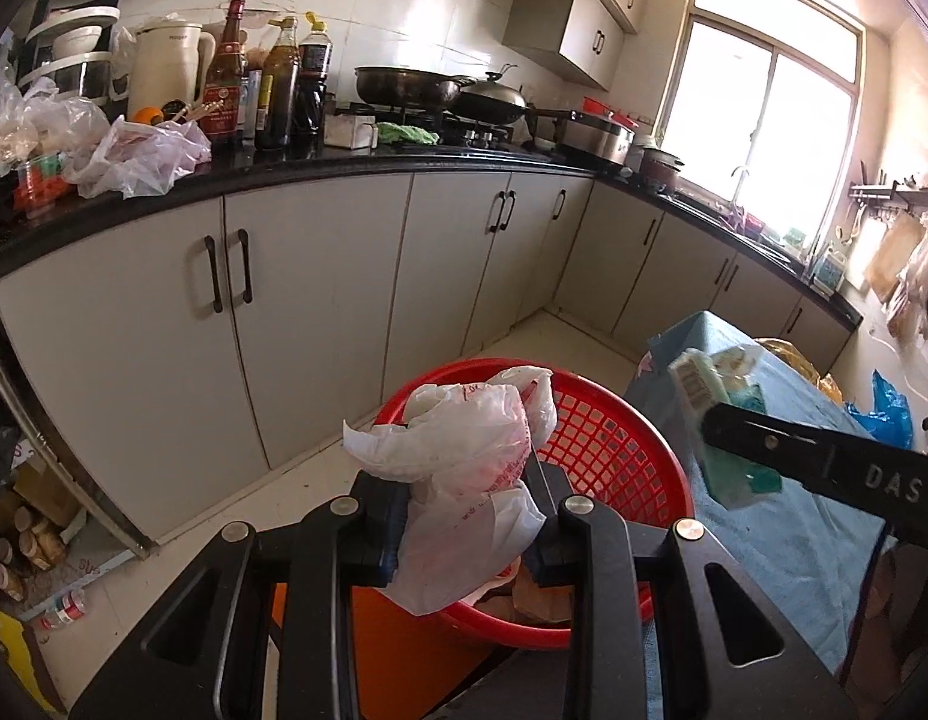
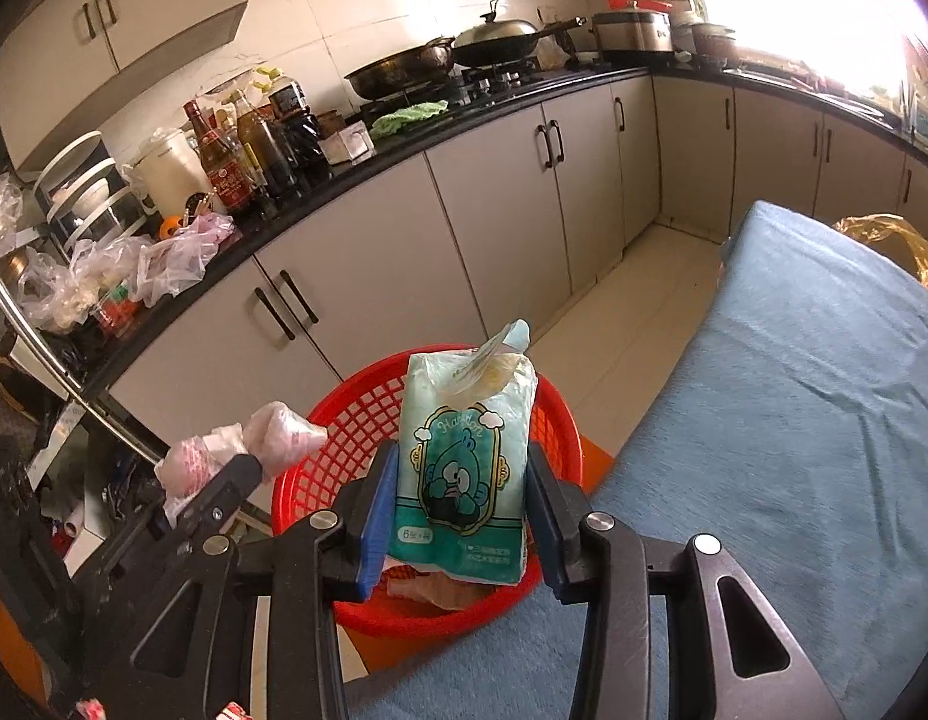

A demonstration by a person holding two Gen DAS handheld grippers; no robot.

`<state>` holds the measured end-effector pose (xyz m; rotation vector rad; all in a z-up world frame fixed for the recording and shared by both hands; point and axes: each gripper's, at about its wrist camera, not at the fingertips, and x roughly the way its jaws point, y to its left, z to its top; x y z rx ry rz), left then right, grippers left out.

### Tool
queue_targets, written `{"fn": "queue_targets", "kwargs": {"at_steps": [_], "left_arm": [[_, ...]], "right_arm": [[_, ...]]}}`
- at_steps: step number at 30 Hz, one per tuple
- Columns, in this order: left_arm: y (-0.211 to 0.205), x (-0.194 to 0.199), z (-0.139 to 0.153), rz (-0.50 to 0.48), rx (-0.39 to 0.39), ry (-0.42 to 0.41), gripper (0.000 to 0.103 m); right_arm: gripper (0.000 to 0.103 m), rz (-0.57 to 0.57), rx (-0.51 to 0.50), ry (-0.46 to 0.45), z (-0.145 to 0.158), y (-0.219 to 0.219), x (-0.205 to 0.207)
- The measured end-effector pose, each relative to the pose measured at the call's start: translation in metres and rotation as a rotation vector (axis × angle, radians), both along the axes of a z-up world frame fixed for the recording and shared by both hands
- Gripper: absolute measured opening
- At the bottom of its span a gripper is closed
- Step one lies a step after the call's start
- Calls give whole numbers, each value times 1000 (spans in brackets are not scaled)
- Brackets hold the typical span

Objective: Collect trash

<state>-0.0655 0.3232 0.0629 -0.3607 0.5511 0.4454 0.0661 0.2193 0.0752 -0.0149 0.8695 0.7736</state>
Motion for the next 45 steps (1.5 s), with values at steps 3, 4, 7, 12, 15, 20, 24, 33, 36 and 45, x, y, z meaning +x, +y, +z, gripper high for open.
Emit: {"fn": "queue_targets", "kwargs": {"at_steps": [3,4,7,12,15,20,24,33,36,45], "left_arm": [[-3,4,-3,-9,0,9,29],[-3,6,-3,-11,-1,12,29],[-6,10,-7,-19,-3,25,29],[-8,15,-11,-22,-5,36,29],[-7,15,-11,-27,-8,38,31],[-9,17,-12,-27,8,42,56],[-13,15,-10,-22,29,40,62],[-37,3,3,9,118,30,87],[-45,-6,10,18,139,18,94],[-77,-43,23,62,251,18,99]], "right_arm": [[45,2,-4,7,-3,2,5],[45,2,-6,9,-5,3,6],[46,1,-12,13,-8,5,10],[50,-9,-17,26,-15,11,19],[55,-11,-12,42,-18,13,24],[59,-26,-1,24,-11,5,22],[63,-43,21,12,-2,-8,17],[77,-97,-6,-82,19,-48,-17],[82,-110,-24,-128,25,-63,-35],[94,-200,-165,-309,26,-116,-102]]}}
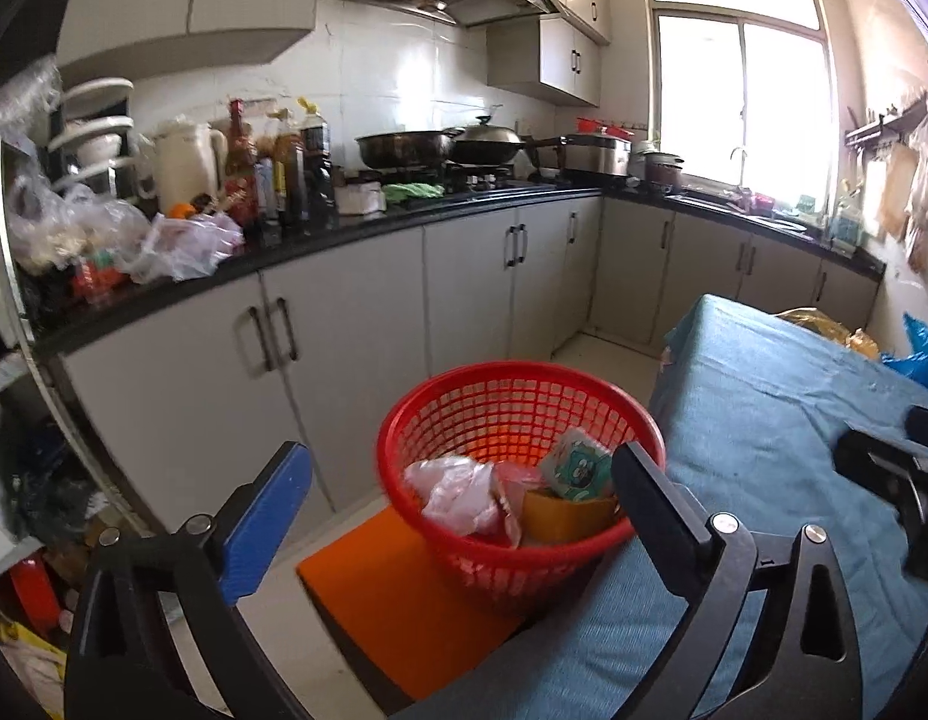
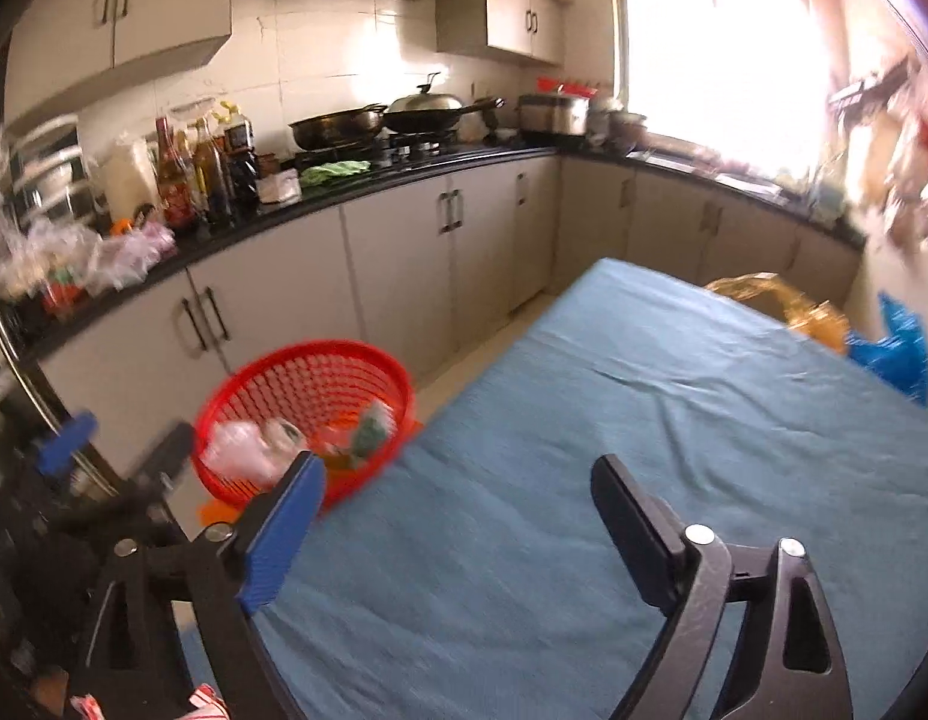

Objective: Collect trash

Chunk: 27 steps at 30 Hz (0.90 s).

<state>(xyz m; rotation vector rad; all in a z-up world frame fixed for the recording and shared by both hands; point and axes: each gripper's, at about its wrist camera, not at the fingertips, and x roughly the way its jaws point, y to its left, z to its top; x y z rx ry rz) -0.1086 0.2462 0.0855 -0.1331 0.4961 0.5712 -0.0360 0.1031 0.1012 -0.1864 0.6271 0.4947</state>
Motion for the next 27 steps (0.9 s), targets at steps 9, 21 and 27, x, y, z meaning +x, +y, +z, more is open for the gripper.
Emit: {"fn": "queue_targets", "kwargs": {"at_steps": [9,21,27], "left_arm": [[-41,-40,6,7,121,10,103],[-90,-82,-2,-26,206,6,103],[-104,-93,-7,-80,195,-7,103]], "right_arm": [[95,-97,-59,-114,-6,-63,-69],[96,-233,-73,-123,-19,-109,-135],[97,-267,-96,-151,-19,-119,-162]]}}
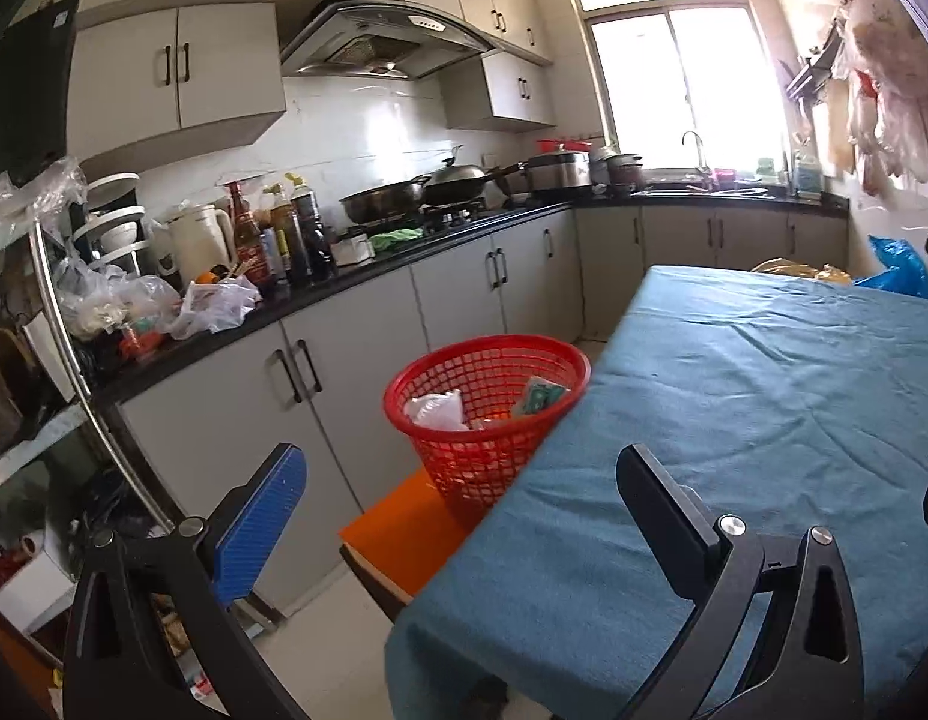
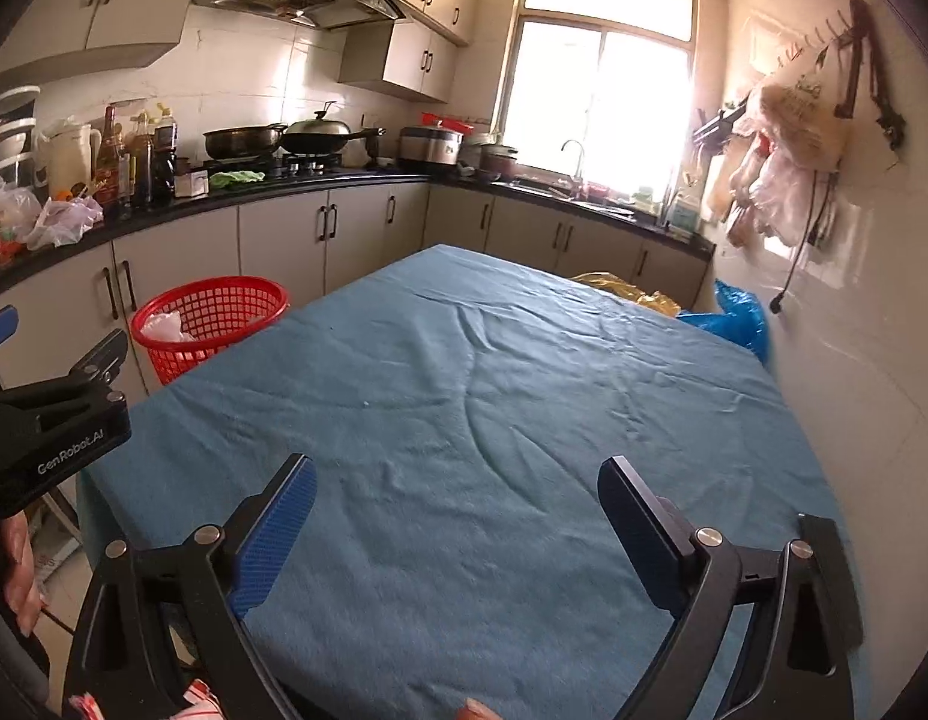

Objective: Collect trash

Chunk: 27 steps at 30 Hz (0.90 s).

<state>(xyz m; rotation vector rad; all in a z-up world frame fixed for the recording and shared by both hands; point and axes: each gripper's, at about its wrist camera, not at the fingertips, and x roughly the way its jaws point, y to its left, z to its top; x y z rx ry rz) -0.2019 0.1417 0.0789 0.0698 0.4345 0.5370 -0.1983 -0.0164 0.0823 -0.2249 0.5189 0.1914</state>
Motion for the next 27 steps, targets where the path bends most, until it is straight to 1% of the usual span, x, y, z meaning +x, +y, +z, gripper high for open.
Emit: {"fn": "queue_targets", "kwargs": {"at_steps": [6,12,17,27], "left_arm": [[-10,1,-6,1,0,6,103],[-19,2,-10,-7,-3,20,103],[-23,2,-10,-19,11,22,103],[-18,2,-12,-12,-1,31,103]], "right_arm": [[97,-13,-26,-14,-2,-11,-13],[97,-33,-20,-15,-1,-22,-16],[98,-32,-25,-9,-2,-20,-14],[98,-31,-39,2,-5,-16,-12]]}}
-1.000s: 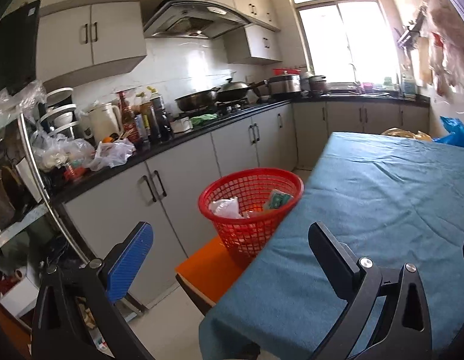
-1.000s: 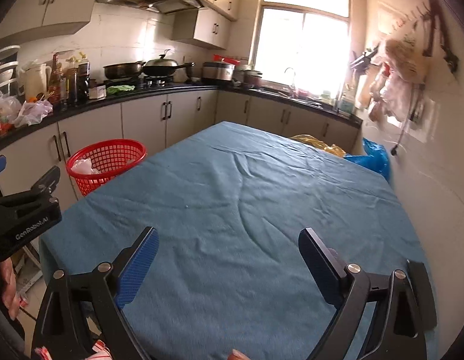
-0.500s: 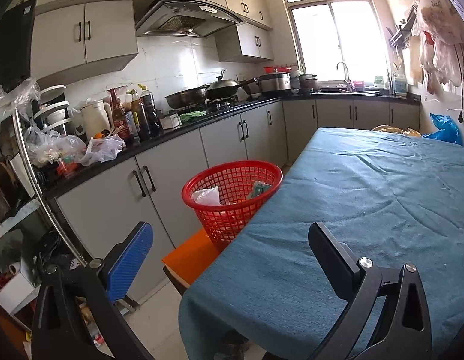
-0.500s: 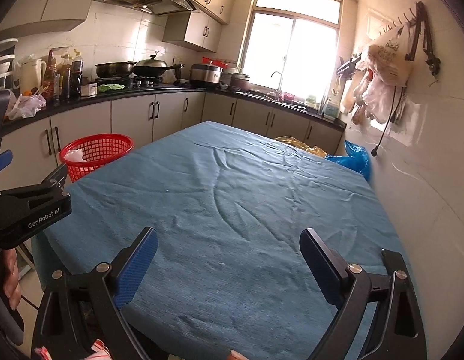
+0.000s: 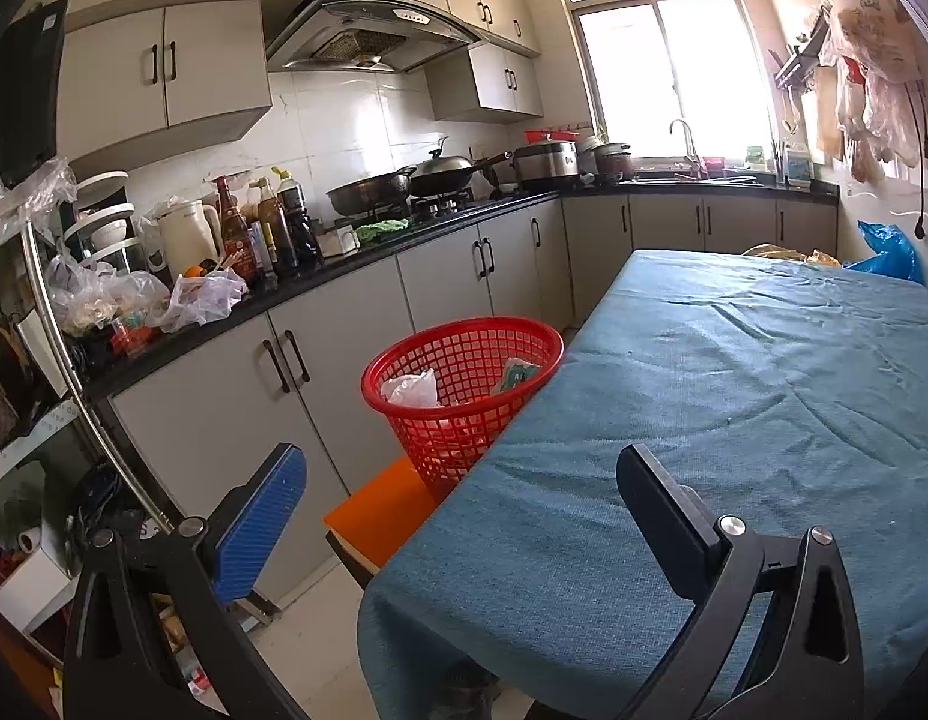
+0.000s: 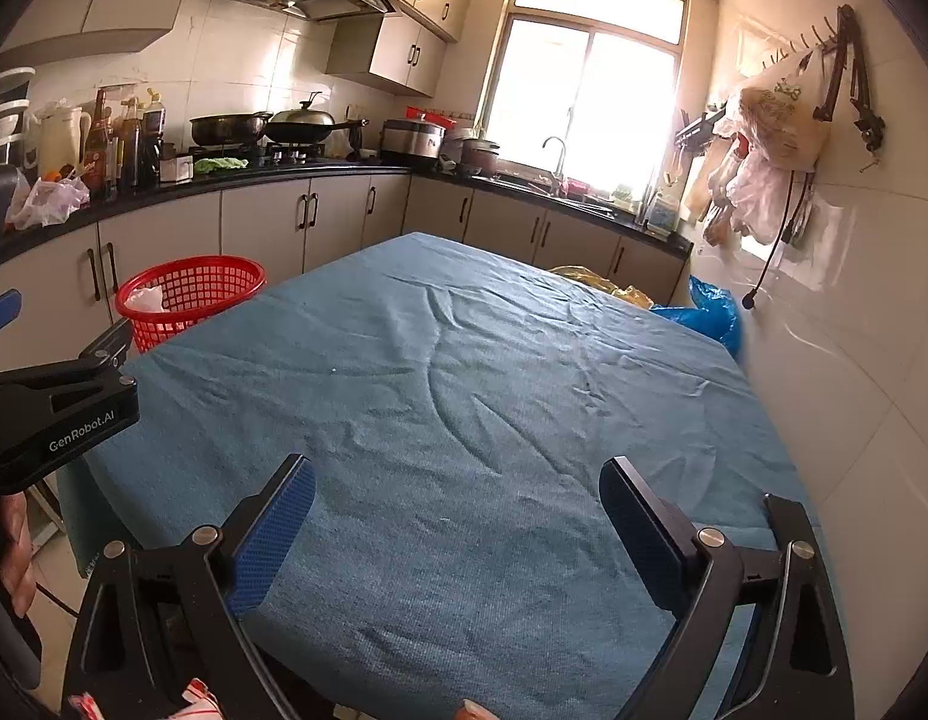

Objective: Collect trash

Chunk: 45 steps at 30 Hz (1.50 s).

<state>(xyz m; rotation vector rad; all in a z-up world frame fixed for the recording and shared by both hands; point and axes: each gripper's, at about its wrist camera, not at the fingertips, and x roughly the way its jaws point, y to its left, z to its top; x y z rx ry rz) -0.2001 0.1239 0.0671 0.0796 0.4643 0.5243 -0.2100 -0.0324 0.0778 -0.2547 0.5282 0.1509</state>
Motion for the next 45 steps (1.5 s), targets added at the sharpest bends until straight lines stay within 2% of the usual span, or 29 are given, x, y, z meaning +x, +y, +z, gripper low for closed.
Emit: {"fn": "queue_targets", "kwargs": {"at_steps": [45], "left_arm": [[2,2,-4,-16,-12,16,103]], "right_arm": [[98,9,-20,20,-9,4,2]]}}
